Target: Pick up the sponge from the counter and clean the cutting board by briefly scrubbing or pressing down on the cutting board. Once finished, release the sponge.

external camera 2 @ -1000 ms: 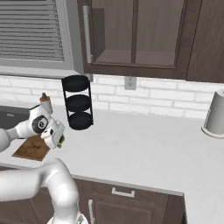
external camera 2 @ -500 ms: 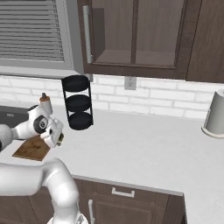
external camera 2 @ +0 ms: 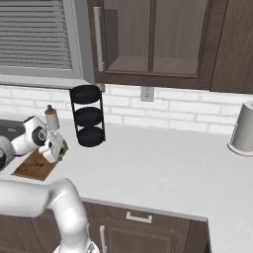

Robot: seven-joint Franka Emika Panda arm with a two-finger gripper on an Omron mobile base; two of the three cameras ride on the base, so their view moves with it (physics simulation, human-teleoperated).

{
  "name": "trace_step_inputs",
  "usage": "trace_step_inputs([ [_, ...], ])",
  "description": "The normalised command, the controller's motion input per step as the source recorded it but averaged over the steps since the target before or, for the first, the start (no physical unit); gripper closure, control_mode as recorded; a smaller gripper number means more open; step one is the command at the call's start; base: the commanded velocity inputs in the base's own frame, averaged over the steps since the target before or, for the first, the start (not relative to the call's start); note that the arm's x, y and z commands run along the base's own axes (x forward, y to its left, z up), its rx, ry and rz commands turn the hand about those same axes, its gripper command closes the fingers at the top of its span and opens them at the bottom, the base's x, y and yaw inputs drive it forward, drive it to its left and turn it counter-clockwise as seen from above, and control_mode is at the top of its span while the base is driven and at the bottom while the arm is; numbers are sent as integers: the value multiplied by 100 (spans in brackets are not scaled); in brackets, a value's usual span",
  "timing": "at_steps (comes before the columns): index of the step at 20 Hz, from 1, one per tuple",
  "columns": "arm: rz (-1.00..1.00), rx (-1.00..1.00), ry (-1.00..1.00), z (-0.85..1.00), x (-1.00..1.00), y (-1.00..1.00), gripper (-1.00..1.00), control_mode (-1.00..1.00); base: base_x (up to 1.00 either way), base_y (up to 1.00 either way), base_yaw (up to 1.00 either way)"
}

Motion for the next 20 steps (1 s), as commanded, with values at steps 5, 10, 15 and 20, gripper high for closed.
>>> trace_step_inputs([
  [5,5,8,8,-9,-2,80,100,-100,0,0,0],
  [10,5,4,0,0,-17,57,100,-100,0,0,0],
  [15,1,3,0,6,-6,37,100,-100,0,0,0],
  [20,0,11,0,-17,0,41,100,-100,0,0,0],
])
